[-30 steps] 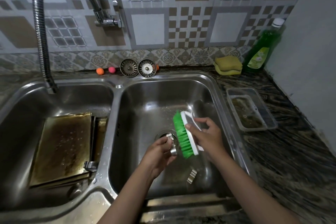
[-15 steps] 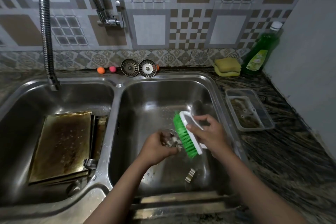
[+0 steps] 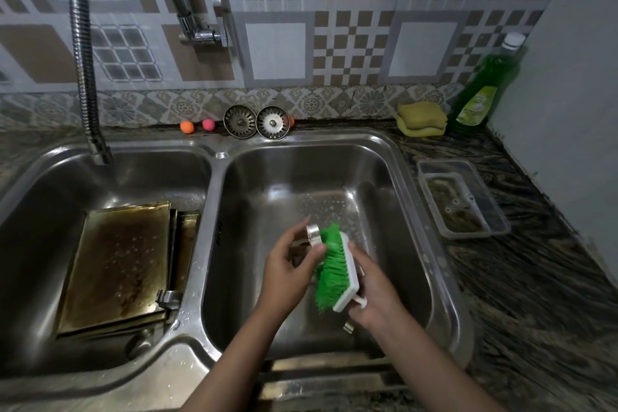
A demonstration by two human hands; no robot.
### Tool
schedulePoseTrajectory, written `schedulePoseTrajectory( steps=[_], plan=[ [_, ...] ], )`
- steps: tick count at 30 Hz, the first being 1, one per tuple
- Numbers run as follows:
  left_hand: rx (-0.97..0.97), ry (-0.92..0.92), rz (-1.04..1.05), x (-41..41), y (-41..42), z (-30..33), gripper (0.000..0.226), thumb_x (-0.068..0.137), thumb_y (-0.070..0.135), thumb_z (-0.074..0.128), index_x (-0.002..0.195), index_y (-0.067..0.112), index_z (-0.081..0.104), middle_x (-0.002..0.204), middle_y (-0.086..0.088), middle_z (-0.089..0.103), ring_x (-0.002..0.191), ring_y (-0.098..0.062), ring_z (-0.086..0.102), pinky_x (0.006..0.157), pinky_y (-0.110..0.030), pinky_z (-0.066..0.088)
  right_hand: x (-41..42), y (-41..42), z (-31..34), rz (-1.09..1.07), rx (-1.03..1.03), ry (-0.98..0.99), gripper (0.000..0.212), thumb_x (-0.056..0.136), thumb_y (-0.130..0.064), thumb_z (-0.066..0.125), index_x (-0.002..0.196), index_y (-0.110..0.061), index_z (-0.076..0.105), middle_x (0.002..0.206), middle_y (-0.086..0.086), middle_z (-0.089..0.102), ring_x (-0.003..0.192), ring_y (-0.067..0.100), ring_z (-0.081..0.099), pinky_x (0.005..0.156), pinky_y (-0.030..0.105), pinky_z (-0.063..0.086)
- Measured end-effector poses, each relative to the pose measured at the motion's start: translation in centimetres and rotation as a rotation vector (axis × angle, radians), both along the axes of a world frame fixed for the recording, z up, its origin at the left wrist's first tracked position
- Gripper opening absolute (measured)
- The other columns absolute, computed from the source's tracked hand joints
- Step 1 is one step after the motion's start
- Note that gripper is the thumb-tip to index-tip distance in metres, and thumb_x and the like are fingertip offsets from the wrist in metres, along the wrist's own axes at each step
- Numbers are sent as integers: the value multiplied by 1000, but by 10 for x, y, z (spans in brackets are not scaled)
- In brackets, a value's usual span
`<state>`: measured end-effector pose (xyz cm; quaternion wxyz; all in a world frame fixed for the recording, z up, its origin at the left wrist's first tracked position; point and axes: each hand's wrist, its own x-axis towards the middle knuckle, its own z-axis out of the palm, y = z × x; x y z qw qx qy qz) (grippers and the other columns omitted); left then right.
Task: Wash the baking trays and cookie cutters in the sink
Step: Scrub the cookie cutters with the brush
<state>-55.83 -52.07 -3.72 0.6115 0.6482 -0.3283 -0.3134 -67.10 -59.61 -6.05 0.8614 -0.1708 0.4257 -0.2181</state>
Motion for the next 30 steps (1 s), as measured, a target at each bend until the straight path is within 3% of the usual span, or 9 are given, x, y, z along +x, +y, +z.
schedulePoseTrajectory(
  steps=[4, 8, 10, 13, 17, 20, 23, 25, 30],
  plan=[
    [9, -170, -61, 0, 5, -2, 48, 85, 8, 67, 128, 27, 54, 111, 21, 65, 99, 2, 62, 81, -16, 51, 2, 2, -5, -22, 10, 49, 53, 77, -41, 68, 116, -5, 67, 114, 22, 67, 98, 34, 67, 73, 39, 57],
    [17, -196, -60, 2, 8, -3, 46, 85, 11, 67, 126, 27, 56, 112, 30, 61, 95, 0, 63, 78, -19, 53, 1, 7, -4, -60, -111, 165, 72, 51, -45, 87, 110, -11, 68, 106, 22, 69, 99, 37, 67, 79, 50, 56],
    [16, -134, -43, 2, 10, -3, 42, 86, 9, 66, 122, 28, 58, 104, 29, 64, 86, -3, 66, 69, -18, 54, -2, 8, 1, -113, -233, 243, 54, 62, -36, 86, 106, -13, 66, 98, 19, 72, 89, 34, 70, 71, 45, 58],
    [0, 98, 19, 2, 11, -9, 33, 86, 9, 65, 113, 28, 63, 97, 5, 71, 84, -16, 69, 67, -30, 58, -6, 8, 17, -166, -489, 284, 30, 75, -17, 79, 100, -14, 62, 88, 15, 73, 72, 22, 72, 56, 32, 56],
    [28, 473, 45, -5, 14, -14, 29, 88, 17, 59, 115, 24, 63, 103, -6, 71, 93, -25, 69, 69, -30, 56, -6, 7, 21, -46, -775, 272, 35, 71, -12, 81, 99, -14, 61, 84, 16, 74, 77, 32, 72, 70, 46, 58],
    [26, 539, 22, -10, 15, -11, 28, 89, 11, 58, 114, 21, 64, 101, -8, 71, 91, -25, 69, 67, -29, 55, -7, 0, 12, -31, -791, 346, 35, 68, -18, 85, 96, -17, 64, 87, 13, 74, 80, 30, 72, 71, 47, 58],
    [89, 516, -3, -12, 18, -12, 29, 86, 10, 63, 112, 21, 65, 98, -6, 71, 86, -20, 70, 65, -27, 55, -6, -8, 5, 16, -861, 551, 33, 68, -22, 85, 94, -20, 65, 95, -1, 69, 84, 13, 67, 65, 23, 52],
    [139, 528, -11, -13, 18, -14, 30, 87, 9, 62, 116, 20, 63, 101, -7, 69, 84, -18, 69, 64, -27, 56, -5, -10, 6, -8, -837, 628, 33, 69, -22, 84, 96, -18, 65, 95, -6, 65, 82, 6, 62, 60, 16, 46],
    [197, 616, 55, -5, 9, -21, 22, 93, 13, 57, 111, 23, 64, 98, -5, 71, 84, -22, 67, 73, -37, 55, -6, -3, 9, -14, -664, 312, 31, 73, -9, 79, 99, -10, 62, 82, 13, 72, 67, 20, 71, 55, 29, 55]
  ],
)
